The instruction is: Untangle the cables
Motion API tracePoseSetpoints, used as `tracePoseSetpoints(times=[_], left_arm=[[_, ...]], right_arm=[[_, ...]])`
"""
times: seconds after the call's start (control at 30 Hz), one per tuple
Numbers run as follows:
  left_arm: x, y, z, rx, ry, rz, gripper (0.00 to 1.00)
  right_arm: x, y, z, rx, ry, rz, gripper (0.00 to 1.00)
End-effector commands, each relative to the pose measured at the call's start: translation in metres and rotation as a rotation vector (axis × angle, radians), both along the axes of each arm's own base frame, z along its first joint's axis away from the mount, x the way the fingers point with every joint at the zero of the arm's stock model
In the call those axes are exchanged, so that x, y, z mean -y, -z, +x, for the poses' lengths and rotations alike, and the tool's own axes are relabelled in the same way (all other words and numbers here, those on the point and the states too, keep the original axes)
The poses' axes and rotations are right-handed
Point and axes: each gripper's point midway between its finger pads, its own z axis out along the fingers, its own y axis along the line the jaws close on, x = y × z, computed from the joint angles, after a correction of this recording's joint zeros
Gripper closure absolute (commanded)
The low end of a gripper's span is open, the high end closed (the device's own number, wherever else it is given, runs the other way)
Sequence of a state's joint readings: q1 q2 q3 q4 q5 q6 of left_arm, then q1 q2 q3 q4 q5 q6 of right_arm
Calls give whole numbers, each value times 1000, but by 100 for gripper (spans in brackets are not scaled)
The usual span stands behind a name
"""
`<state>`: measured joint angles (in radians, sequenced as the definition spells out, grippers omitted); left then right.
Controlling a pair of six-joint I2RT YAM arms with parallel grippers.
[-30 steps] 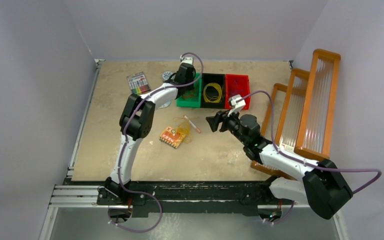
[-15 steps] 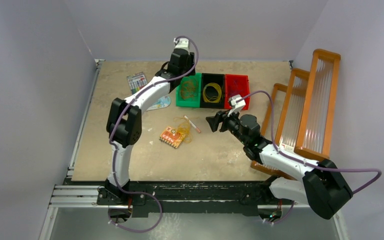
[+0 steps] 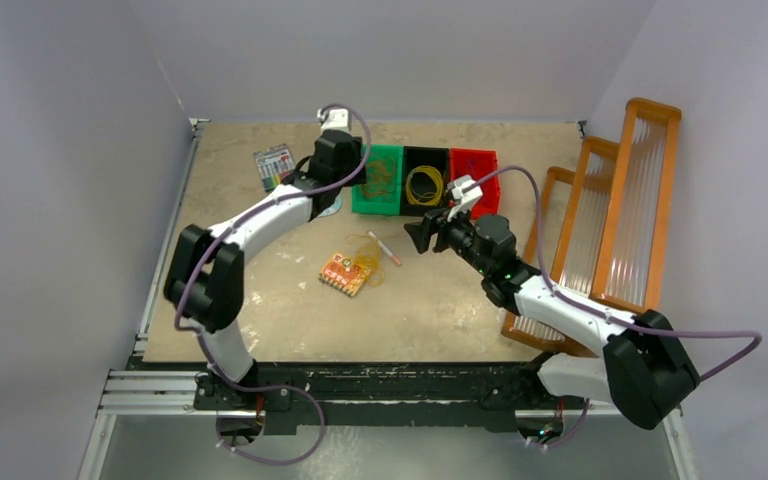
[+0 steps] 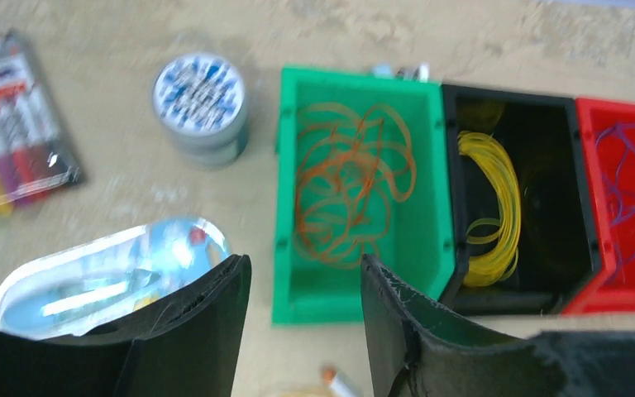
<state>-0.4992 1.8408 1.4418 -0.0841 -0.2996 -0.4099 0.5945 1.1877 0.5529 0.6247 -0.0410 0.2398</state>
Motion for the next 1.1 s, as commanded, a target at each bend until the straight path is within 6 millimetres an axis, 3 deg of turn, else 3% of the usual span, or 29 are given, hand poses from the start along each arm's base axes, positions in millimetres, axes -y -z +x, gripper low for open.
tracePoseSetpoints(times=[0.0,0.1,0.2,0.33,0.57,0.73,1.07], left_arm=[[-23,-34,-46,52,-75,-125,49],[-36,0,-89,-23,-76,-160,49],[-39,17,-122,-54,-51,-213,49],[-45,29,-145,-46,-33,-244,49],[-49,24,-149,-24,-13,-214,49],[-50,21,-149,-21,-5,-186,49],[-48,18,-146,-15,3,-186,49]], right_arm=[[-15,-22,10,56,-67,-32,29],[-27,-19,13,23,-102,-18,30],[-39,-14,16,-41,-117,32,31],[-57,10,25,-138,-120,38,34],[-75,71,42,-257,-200,-171,33],[-72,87,68,-198,-212,-366,34],[-68,111,70,-173,-301,-533,37]])
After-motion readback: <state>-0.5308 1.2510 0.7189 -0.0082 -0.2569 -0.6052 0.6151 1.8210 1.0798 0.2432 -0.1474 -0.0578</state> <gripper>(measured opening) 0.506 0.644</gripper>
